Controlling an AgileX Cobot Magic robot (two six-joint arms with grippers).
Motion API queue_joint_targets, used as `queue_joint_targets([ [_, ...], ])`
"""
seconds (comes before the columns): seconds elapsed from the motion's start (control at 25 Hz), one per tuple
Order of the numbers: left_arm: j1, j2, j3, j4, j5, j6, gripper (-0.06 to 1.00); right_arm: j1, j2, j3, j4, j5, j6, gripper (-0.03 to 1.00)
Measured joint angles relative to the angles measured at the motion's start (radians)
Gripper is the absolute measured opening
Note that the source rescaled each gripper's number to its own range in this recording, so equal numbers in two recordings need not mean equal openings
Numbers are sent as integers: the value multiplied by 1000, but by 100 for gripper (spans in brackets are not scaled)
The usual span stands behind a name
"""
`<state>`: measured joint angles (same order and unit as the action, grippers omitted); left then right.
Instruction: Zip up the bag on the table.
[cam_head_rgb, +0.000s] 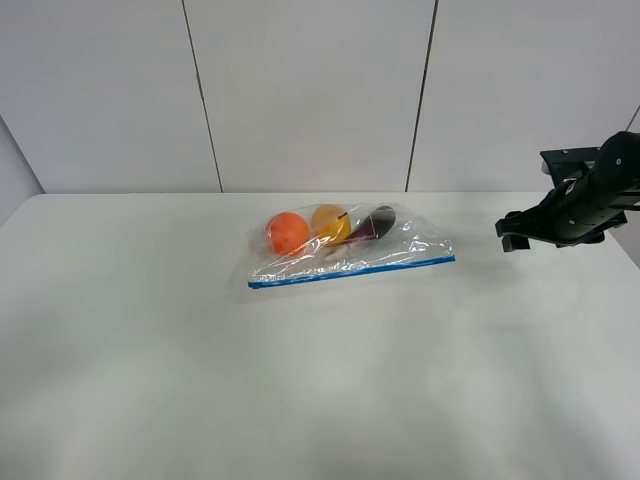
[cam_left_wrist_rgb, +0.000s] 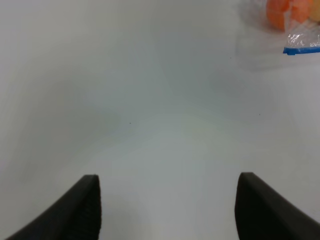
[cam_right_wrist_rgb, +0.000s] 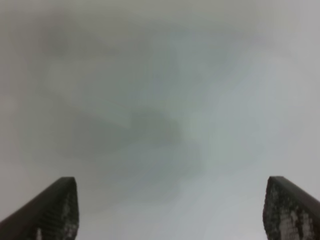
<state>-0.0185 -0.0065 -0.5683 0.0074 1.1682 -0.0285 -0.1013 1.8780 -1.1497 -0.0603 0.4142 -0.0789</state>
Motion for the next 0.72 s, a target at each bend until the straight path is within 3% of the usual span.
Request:
queue_joint_targets([
  [0.4, 0, 0, 0, 0, 0, 2, 99, 0, -195, 0, 22, 61, 1, 99],
  [0.72, 0, 0, 0, 0, 0, 3, 99, 0, -452, 0, 60, 212, -27, 96],
])
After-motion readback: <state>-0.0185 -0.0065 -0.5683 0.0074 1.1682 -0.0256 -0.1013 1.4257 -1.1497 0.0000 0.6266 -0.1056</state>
